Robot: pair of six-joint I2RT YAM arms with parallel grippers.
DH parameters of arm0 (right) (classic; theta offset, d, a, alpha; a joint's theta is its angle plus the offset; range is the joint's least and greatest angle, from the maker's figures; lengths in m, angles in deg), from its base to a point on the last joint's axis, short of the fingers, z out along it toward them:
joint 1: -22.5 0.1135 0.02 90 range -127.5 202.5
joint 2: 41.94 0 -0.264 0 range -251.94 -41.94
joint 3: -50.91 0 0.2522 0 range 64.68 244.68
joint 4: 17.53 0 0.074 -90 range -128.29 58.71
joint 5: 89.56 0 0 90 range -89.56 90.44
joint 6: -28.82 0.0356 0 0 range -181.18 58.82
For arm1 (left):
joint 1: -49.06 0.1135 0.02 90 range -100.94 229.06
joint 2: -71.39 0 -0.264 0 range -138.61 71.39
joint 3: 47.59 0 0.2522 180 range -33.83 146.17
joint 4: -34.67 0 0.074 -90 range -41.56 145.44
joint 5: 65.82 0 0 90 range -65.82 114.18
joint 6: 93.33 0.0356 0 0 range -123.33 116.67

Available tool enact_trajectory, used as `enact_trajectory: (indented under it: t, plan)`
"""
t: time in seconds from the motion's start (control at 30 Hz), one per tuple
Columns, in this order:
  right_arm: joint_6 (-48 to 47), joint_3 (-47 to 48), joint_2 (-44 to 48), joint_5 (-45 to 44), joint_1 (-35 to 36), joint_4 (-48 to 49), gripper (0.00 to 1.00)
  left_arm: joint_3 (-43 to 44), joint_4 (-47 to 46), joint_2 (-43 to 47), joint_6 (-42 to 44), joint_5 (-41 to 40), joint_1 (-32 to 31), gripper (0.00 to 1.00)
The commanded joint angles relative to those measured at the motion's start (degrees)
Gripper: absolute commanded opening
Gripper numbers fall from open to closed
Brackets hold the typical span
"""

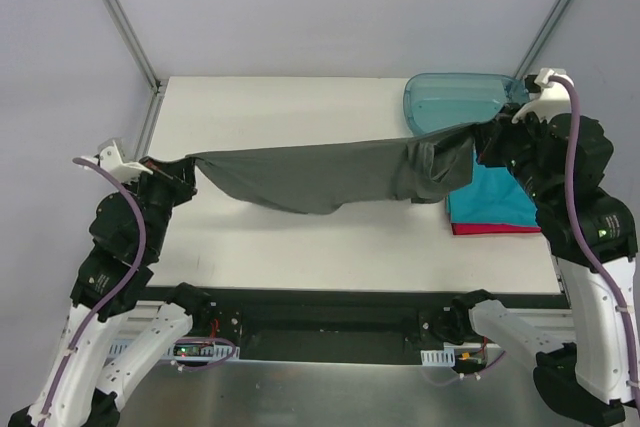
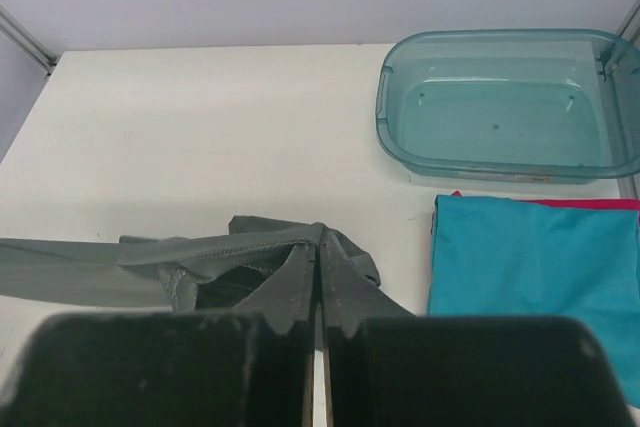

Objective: Fold and stack the t-shirts
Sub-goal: Flatten out the tshirt

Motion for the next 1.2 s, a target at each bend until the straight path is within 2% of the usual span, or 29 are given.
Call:
enact_trajectory:
  t: [0.0,0.27,0.43,0.53,0.73,0.8,0.9,1.0,1.07,1.1,1.17]
  plan:
    - [0.12,-0.86,-3.01,-1.78,-0.59,-0.69,0.0,-2.5,-0.59,-0.64,0.37,2.82,0.78,0.0]
    - [0.9,-9.12,-14.35,1.02,-5.77,4.05,0.0,-10.23,-0.15,-13.89,-3.06,4.05,2.01,0.0]
    - [2.04,-16.32,-18.48,6.29,-8.76,11.17,0.0,-11.65,-2.52,-24.44,-3.76,11.96,5.09,0.0]
    - [3.62,-21.59,-18.67,9.28,-8.85,13.11,0.0,-14.18,-2.53,-27.71,-5.52,18.71,5.09,0.0]
    - [10.12,-34.16,-13.58,10.61,-8.76,12.07,0.0,-26.3,-2.26,-21.75,-9.64,33.21,5.09,0.0]
    - [11.1,-37.94,-11.2,14.63,-8.59,9.87,0.0,-30.52,-1.65,-18.5,-11.66,37.44,5.0,0.0]
    - [11.89,-44.09,-7.43,17.38,-8.5,6.8,0.0,-36.85,1.24,-14.45,-14.66,40.35,5.0,0.0]
    - [11.36,-47.44,-5.39,12.65,-8.5,2.58,0.0,-39.68,6.6,-11.2,-16.24,39.66,4.92,0.0]
    - [11.36,-49.55,-5.22,10.79,-8.41,0.99,0.0,-41.78,6.79,-9.18,-18.43,40.97,4.47,0.0]
    - [11.36,-50.34,-5.56,10.7,-8.5,0.81,0.0,-42.32,6.88,-8.47,-19.05,41.41,4.39,0.04]
    - [11.36,-51.4,-6.18,10.44,-8.5,0.63,0.01,-42.85,7.84,-7.42,-19.84,41.76,4.39,0.21]
